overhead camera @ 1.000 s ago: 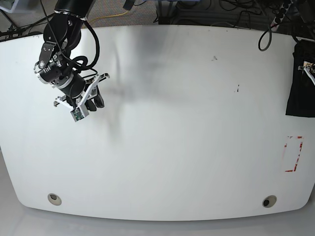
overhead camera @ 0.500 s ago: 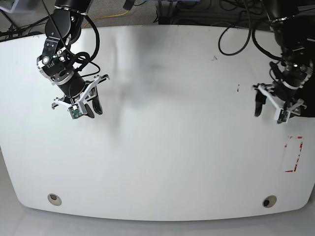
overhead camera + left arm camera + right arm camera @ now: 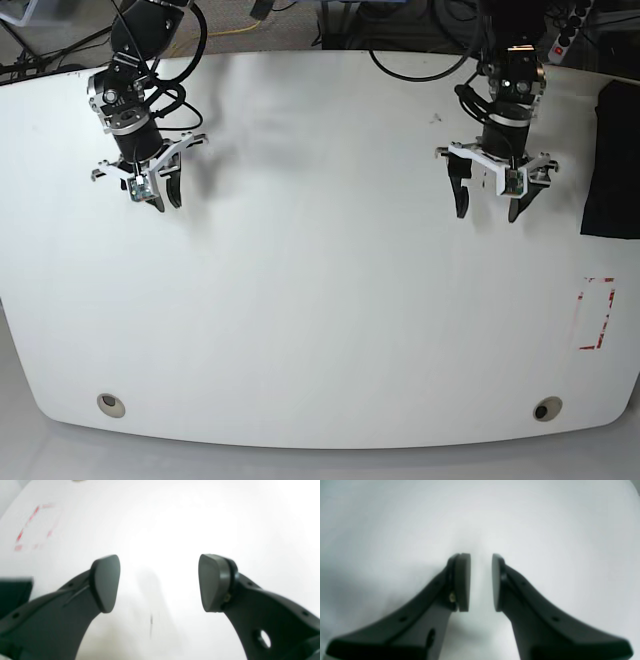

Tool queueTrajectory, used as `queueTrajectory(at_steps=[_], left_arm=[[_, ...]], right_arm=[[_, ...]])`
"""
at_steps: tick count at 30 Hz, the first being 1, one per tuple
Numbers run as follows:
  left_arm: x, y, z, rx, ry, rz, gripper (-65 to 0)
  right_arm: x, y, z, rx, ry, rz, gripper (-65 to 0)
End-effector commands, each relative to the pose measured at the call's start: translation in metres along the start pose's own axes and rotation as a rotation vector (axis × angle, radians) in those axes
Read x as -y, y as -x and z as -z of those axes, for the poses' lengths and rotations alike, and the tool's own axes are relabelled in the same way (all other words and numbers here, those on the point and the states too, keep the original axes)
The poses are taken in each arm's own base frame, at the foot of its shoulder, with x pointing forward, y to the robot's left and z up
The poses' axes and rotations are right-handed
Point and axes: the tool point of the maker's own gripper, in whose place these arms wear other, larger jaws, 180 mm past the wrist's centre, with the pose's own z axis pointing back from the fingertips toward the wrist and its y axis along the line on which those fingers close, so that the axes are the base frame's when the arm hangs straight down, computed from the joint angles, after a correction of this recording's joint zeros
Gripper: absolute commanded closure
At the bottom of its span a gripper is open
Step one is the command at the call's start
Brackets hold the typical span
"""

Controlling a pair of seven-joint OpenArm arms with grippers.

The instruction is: Fold the T-shirt properly

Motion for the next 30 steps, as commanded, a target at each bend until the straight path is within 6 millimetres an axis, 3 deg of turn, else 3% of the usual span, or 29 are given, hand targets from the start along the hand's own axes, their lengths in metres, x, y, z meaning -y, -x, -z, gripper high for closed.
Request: queueTrajectory(at_steps=[1,8,14,21,23,25,27,30], left_arm=[[0.003,-0.015,-0.016,0.061,-0.007,-0.009,-44.7],[0.022,0.023,-0.089,-0.093,0.007,-0.042,-44.7],[0.031,0.07,-0.162,-0.313,0.026,-0.049,-44.6],[0.041,0.111,-0.248,-0.565,0.029,-0.082,-44.6],[0.044,0.126,-0.27,-0.635,0.026,-0.108,-44.6],[0.044,0.139,-0.28,-0.674,0.018,-0.131,-44.6],[0.045,0.167,-0.303,-0.765,0.006,-0.162,-44.6],[0.048,0.192,-0.308,-0.81,0.002,-0.174,-44.6]], right_arm=[[-0.002,-0.004,-0.009,0.053,-0.008,0.024,-13.0],[-0.016,0.049,-0.056,-0.02,-0.032,0.176,-13.0],[-0.031,0.107,-0.118,-0.169,-0.038,0.291,-13.0],[-0.049,0.15,-0.186,-0.327,-0.07,0.375,-13.0],[-0.065,0.16,-0.199,-0.374,-0.107,0.396,-13.0],[-0.079,0.166,-0.207,-0.405,-0.146,0.403,-13.0],[-0.099,0.181,-0.219,-0.465,-0.195,0.436,-13.0],[-0.115,0.199,-0.229,-0.522,-0.231,0.469,-13.0]])
